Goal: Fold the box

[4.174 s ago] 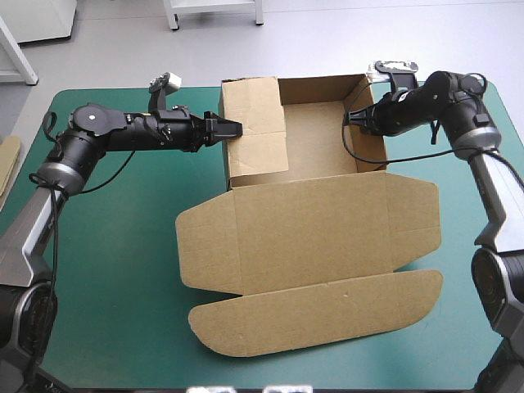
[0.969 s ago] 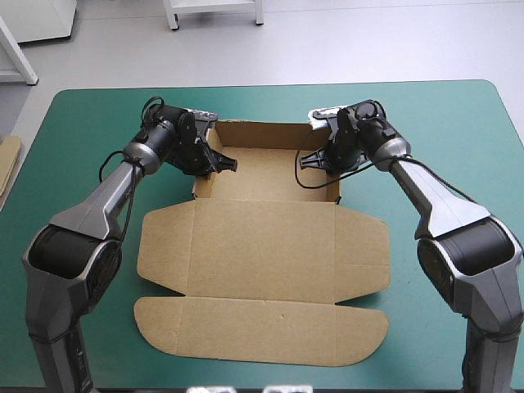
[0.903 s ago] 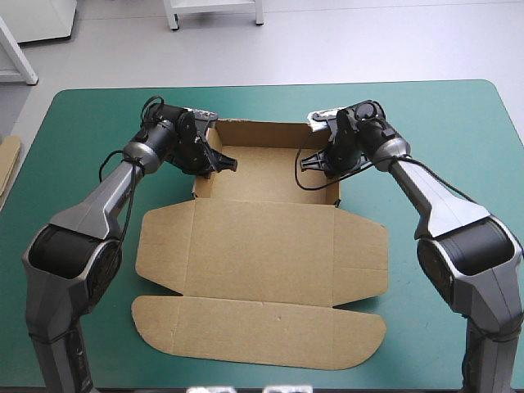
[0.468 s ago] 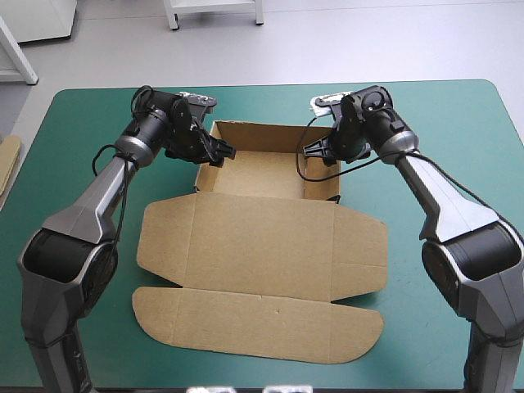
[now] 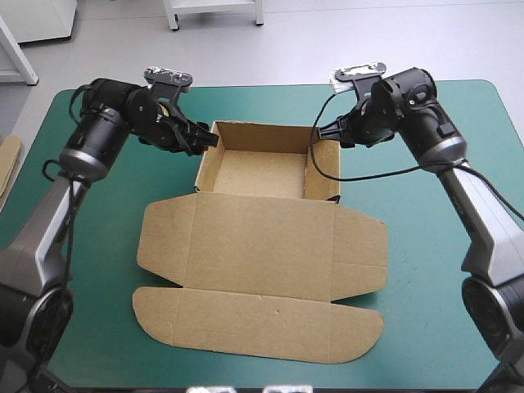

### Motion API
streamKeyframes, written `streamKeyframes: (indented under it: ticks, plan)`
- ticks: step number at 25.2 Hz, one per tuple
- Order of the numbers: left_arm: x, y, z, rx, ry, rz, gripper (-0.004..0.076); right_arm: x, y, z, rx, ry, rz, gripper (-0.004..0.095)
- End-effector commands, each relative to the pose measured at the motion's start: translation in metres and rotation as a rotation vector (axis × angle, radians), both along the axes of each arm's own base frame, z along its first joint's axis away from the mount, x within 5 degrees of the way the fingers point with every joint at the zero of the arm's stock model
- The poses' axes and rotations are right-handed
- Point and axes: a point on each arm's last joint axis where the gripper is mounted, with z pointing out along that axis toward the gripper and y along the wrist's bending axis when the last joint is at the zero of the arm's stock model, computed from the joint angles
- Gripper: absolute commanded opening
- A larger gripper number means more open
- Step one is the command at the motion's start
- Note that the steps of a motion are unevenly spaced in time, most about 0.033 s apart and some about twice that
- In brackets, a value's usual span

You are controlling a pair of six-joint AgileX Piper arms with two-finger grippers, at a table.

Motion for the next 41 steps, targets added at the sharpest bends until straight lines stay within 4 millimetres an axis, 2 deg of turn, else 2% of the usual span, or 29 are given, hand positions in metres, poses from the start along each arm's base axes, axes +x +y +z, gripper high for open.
streamKeyframes:
  ticks: [1, 6, 9, 14, 15, 19, 20, 21, 24, 27, 31, 33, 34, 38, 41]
  plan:
    - [-0.042, 0.014, 0.041, -0.050, -0.143, -0.004, 0.0515, -0.028, -0.012, 0.034, 0.038, -0.127, 0.003, 0.0463]
    - [-0.099, 0.034, 0.056, -0.069, -0.201, -0.005, 0.0515, -0.050, -0.021, 0.036, 0.045, -0.157, 0.012, 0.0460]
    - [-0.138, 0.047, 0.061, -0.084, -0.239, -0.005, 0.0515, -0.057, -0.024, 0.038, 0.051, -0.185, 0.018, 0.0460]
    - [-0.205, 0.070, 0.065, -0.103, -0.297, -0.006, 0.0515, -0.056, -0.023, 0.037, 0.042, -0.190, 0.037, 0.0461]
    - [-0.230, 0.079, 0.065, -0.108, -0.316, -0.006, 0.0515, -0.053, -0.022, 0.036, 0.042, -0.197, 0.041, 0.0473]
    - [-0.280, 0.095, 0.066, -0.142, -0.394, -0.010, 0.0515, -0.044, -0.017, 0.033, 0.063, -0.227, 0.043, 0.0525]
    - [-0.296, 0.101, 0.067, -0.164, -0.423, -0.006, 0.0515, -0.038, -0.013, 0.027, 0.083, -0.216, 0.048, 0.0545]
    - [-0.303, 0.103, 0.067, -0.165, -0.427, -0.006, 0.0515, -0.034, -0.011, 0.023, 0.087, -0.202, 0.049, 0.0553]
    - [-0.310, 0.106, 0.064, -0.146, -0.399, -0.001, 0.0515, -0.021, -0.004, 0.005, 0.072, -0.151, 0.053, 0.0568]
    - [-0.310, 0.106, 0.061, -0.112, -0.404, -0.031, 0.0515, 0.000, 0.005, -0.021, 0.060, -0.081, 0.052, 0.0569]
    - [-0.297, 0.110, 0.049, -0.002, -0.421, -0.013, 0.0491, 0.036, 0.021, -0.048, 0.064, -0.014, 0.040, 0.0569]
    - [-0.292, 0.109, 0.046, -0.008, -0.445, -0.015, 0.0491, 0.048, 0.026, -0.055, 0.060, 0.010, 0.039, 0.0567]
    - [-0.290, 0.107, 0.046, -0.014, -0.450, -0.018, 0.0491, 0.052, 0.027, -0.056, 0.057, 0.018, 0.038, 0.0567]
    - [-0.286, 0.106, 0.044, -0.013, -0.462, -0.017, 0.0491, 0.070, 0.026, -0.084, 0.012, 0.150, 0.012, 0.0558]
    - [-0.280, 0.105, 0.044, -0.008, -0.464, -0.016, 0.0491, 0.075, 0.023, -0.096, 0.001, 0.181, 0.000, 0.0488]
